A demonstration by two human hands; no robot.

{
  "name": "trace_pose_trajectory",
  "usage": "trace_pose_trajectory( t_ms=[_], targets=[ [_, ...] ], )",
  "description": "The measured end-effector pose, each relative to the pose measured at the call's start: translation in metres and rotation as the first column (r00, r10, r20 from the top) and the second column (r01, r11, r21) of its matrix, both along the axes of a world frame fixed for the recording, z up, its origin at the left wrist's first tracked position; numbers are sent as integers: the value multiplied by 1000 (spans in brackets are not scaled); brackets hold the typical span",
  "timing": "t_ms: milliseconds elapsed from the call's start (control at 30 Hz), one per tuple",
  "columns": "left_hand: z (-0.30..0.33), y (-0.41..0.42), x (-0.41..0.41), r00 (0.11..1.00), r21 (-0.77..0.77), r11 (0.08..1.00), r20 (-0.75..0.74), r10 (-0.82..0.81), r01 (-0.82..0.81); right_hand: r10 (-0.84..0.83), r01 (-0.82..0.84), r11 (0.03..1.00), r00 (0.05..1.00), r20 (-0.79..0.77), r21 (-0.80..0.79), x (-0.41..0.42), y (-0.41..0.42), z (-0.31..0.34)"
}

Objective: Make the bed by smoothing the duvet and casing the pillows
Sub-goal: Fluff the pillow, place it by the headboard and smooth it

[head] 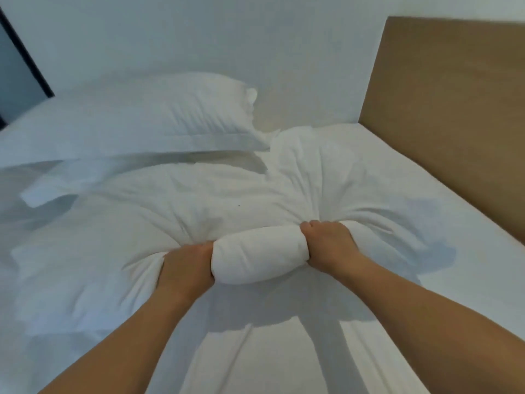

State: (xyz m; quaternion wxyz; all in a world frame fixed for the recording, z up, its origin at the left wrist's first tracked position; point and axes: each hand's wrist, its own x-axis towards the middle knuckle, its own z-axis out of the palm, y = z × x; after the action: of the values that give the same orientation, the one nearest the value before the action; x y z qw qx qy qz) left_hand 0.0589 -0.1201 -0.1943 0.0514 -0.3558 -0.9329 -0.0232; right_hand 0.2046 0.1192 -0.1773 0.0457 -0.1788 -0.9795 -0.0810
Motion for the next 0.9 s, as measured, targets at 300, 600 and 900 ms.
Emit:
trace_pose_trajectory(
  t_ms=[300, 600, 900],
  targets=[
    [380, -4, 43, 990, -130, 986, -84, -117, 106, -53, 53, 999, 996, 74, -4, 72, -8, 363],
    [602, 104, 140, 925, -207, 902, 43, -378, 379, -222, 255, 963, 936, 275, -91, 220, 39, 593],
    [653, 285, 215, 720, -112, 735, -146, -678, 669, -543, 557, 830, 822, 173, -42, 349, 121, 655]
  ],
)
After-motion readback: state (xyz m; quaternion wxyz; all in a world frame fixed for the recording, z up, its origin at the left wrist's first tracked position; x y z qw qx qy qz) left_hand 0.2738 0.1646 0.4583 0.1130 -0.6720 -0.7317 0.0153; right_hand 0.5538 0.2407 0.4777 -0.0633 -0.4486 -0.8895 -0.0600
